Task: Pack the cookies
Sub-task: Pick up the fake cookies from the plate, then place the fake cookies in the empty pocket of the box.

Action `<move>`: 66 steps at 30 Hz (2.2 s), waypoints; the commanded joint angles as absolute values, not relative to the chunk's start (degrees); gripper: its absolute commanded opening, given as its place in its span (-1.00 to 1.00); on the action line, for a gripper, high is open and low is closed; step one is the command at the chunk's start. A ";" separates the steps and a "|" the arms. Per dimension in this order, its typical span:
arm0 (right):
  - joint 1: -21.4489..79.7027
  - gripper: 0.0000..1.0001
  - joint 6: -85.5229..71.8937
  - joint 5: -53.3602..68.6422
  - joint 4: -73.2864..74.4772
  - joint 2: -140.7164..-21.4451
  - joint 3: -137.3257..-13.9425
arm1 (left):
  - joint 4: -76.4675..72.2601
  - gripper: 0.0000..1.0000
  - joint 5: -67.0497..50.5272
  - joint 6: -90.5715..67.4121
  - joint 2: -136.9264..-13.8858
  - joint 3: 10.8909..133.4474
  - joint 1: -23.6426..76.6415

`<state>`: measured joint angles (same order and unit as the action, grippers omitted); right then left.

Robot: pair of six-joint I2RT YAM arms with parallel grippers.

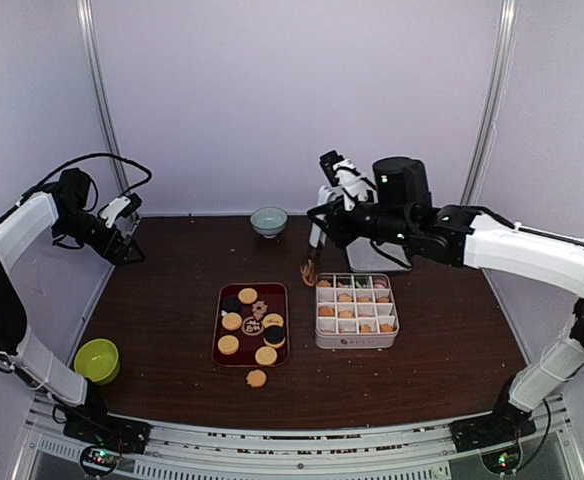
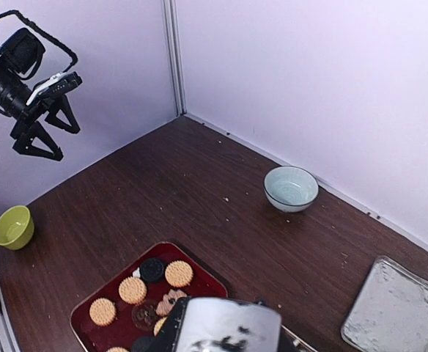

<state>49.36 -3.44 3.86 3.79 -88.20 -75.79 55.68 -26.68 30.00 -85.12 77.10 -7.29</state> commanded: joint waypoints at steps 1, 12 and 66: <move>47.04 -1.00 0.51 6.52 15.63 -78.25 -69.42 | 56.16 0.90 -27.79 31.05 -84.91 76.77 -7.32; 42.10 -1.00 3.36 0.02 29.26 -62.16 -59.52 | 56.22 0.89 -28.88 29.97 -86.15 78.12 -7.34; 40.26 -0.34 5.91 -0.88 18.15 -67.50 -59.44 | 56.34 0.89 -28.02 30.52 -85.31 77.09 -7.31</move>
<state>40.62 6.02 0.95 19.59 -68.88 -58.43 56.07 -27.49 30.13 -85.93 77.14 -7.29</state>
